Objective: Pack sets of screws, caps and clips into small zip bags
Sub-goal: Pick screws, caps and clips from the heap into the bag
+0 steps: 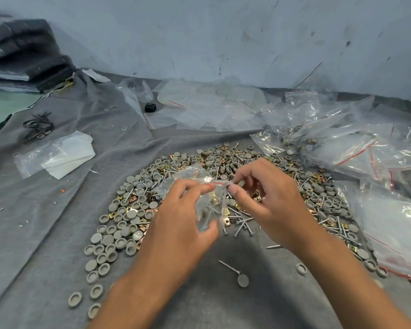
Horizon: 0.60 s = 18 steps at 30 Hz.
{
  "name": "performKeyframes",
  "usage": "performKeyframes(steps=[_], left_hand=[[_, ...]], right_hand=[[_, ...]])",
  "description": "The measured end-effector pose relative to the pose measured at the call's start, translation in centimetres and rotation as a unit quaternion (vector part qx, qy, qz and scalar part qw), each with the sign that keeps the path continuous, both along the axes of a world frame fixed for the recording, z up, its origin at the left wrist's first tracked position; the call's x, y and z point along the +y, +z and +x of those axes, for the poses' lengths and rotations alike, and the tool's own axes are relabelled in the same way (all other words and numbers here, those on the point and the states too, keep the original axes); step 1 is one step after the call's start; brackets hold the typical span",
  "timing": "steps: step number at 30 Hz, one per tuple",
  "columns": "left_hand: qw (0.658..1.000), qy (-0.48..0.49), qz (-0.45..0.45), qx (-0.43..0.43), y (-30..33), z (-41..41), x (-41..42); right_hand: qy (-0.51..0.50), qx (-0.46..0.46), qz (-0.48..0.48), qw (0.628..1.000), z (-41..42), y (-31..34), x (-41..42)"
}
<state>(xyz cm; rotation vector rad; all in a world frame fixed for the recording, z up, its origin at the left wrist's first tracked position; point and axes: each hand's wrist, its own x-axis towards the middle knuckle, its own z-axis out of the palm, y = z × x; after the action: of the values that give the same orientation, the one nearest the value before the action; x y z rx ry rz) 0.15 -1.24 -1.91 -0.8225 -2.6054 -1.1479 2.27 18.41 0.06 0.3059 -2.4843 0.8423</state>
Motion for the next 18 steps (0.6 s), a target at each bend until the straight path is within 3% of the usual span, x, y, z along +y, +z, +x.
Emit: performKeyframes(steps=[5,9,12,18], left_hand=[[1.000,0.003,0.009,0.004,-0.03,-0.08,0.03],[1.000,0.003,0.006,0.002,-0.13,-0.25,0.03],[1.000,-0.001,0.003,0.000,-0.15,-0.16,0.07],[1.000,0.002,0.007,-0.002,0.05,-0.06,0.06]], right_hand=[[0.037,0.034,0.071,0.996,0.74,0.21,-1.10],[0.044,0.104,0.071,0.991,1.09,0.60,-0.98],[0.042,0.085,0.124,0.988,1.11,0.31,-1.28],[0.048,0.073,0.142,0.986,1.13,0.26,-1.34]])
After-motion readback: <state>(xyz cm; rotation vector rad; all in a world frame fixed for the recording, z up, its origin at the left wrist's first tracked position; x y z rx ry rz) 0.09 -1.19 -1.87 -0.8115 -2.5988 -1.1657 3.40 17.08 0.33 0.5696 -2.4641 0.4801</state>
